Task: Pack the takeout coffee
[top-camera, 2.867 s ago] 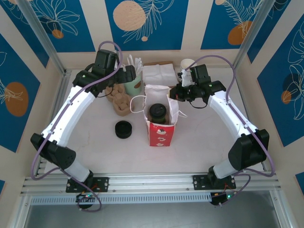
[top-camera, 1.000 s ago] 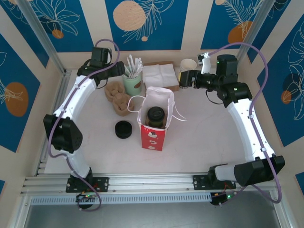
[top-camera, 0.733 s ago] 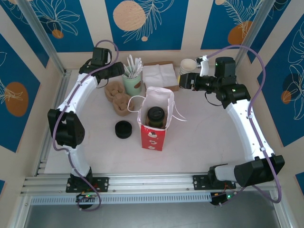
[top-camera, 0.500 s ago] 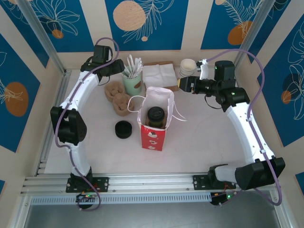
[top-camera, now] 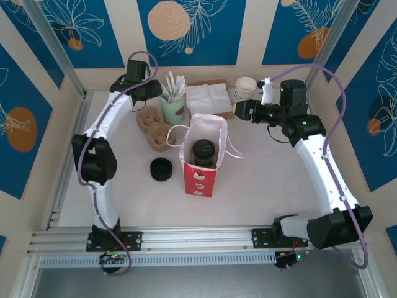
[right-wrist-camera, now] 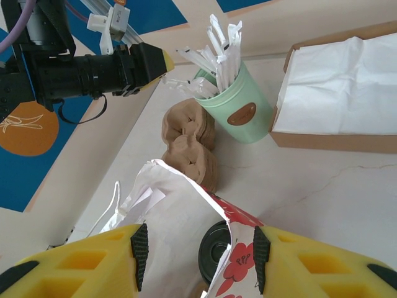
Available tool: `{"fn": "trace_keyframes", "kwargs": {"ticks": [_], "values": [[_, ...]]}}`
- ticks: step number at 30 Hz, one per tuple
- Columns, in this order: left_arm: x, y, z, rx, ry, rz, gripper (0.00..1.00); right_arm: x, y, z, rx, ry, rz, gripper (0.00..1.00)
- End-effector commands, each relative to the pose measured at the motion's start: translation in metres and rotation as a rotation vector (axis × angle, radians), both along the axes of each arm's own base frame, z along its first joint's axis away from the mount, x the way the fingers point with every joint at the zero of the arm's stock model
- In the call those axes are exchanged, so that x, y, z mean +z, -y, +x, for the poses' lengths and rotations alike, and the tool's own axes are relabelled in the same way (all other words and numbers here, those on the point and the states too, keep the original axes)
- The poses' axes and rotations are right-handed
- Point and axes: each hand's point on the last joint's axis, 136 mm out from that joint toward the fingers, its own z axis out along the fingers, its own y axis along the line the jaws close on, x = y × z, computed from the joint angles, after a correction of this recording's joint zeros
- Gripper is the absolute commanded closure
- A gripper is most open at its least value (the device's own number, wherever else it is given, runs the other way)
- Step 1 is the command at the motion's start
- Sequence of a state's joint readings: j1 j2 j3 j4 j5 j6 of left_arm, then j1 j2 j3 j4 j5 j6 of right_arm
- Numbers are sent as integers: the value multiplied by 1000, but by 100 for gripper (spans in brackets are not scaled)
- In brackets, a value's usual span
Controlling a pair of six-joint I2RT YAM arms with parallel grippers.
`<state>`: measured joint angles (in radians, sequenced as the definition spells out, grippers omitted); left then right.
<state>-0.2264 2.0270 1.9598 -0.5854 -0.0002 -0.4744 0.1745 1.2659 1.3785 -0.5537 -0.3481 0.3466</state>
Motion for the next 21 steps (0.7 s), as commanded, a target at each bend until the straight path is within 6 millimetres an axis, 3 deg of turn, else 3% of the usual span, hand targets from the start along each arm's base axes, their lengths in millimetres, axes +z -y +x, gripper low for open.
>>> {"fn": "trace_keyframes", "kwargs": {"ticks": [1,11,21], "values": [[2,-4,4,22,-4,-12,59,1,3,-2,-3,9,-12,50],[-8,-5,-2,28,-21,-27,69,-3,2,0,2,-7,-11,50],[-14,-2,-7,28,-29,-58,72,-8,3,0,-4,-23,-11,50]]}}
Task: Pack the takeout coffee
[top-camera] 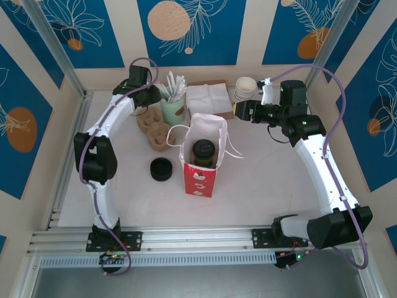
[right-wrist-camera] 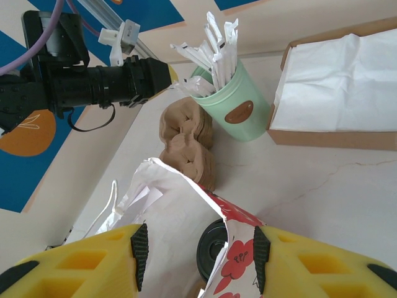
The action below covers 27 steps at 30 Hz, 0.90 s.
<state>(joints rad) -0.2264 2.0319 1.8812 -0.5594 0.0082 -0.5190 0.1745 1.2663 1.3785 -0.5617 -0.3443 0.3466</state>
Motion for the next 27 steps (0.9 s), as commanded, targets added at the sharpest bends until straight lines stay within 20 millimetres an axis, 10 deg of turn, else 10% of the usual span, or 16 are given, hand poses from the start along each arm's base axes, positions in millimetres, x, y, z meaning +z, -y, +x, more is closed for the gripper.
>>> {"fn": "trace_keyframes", "kwargs": {"ticks": [1,27], "values": [[17,-1,-1,4,39,-39,72,-7,2,0,-1,-15,-7,50],[40,12,-16,-41,72,-117,67,-15,1,5,4,-45,-9,49]]}}
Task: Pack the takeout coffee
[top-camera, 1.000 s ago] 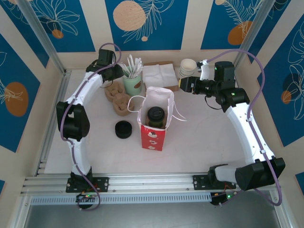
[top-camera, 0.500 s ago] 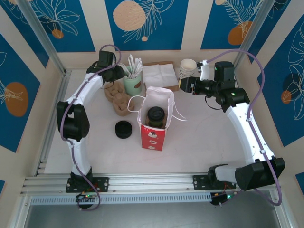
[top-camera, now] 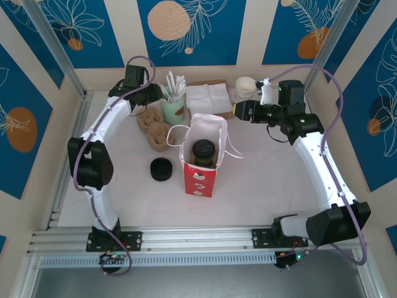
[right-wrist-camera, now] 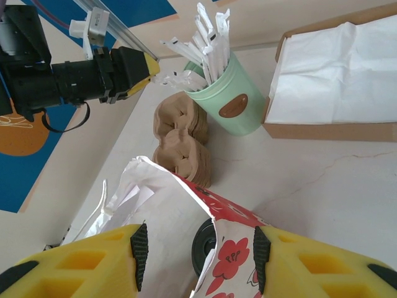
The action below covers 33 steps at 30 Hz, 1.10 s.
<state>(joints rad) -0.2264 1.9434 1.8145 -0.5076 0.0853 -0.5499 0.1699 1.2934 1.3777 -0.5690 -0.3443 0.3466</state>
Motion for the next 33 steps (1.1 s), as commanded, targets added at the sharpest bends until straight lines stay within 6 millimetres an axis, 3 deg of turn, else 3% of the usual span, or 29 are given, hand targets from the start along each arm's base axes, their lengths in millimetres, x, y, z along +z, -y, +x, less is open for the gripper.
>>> {"fn": "trace_keyframes", "kwargs": {"ticks": [1,33], "values": [[9,2,-3,-6,17,-27,68,-5,0,-1,9,-12,-4,49],[-22,13,3,5,-35,-57,78,-10,3,-1,-3,-29,-2,48]]}}
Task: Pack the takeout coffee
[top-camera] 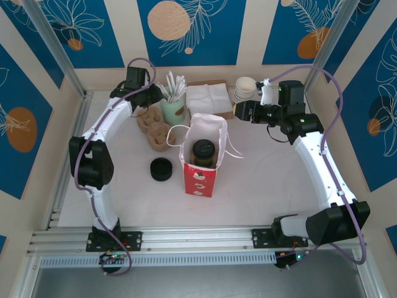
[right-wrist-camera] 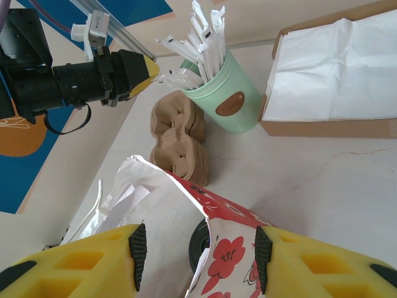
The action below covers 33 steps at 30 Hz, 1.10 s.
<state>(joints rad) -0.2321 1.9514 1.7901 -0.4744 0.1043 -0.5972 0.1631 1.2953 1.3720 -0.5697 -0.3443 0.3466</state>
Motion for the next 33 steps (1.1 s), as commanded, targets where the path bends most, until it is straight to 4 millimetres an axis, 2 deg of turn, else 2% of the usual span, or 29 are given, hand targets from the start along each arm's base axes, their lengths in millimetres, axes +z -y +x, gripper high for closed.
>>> {"fn": "trace_keyframes", "kwargs": {"ticks": [1,10,18,21,26,33], "values": [[-14,8,3,-10,-20,-15,78,-8,1,-2,3,-24,1,48],[-23,10,5,-6,-30,-15,79,-8,1,-2,2,-28,5,48],[-20,8,5,-1,-27,-6,87,-9,1,-3,3,-33,6,48],[-9,8,1,-4,-9,7,89,-5,1,-4,4,-26,8,48],[25,5,-15,-22,17,59,90,0,0,-5,7,-15,10,48],[83,-4,-61,-73,53,152,90,6,1,-6,9,4,8,48]]}}
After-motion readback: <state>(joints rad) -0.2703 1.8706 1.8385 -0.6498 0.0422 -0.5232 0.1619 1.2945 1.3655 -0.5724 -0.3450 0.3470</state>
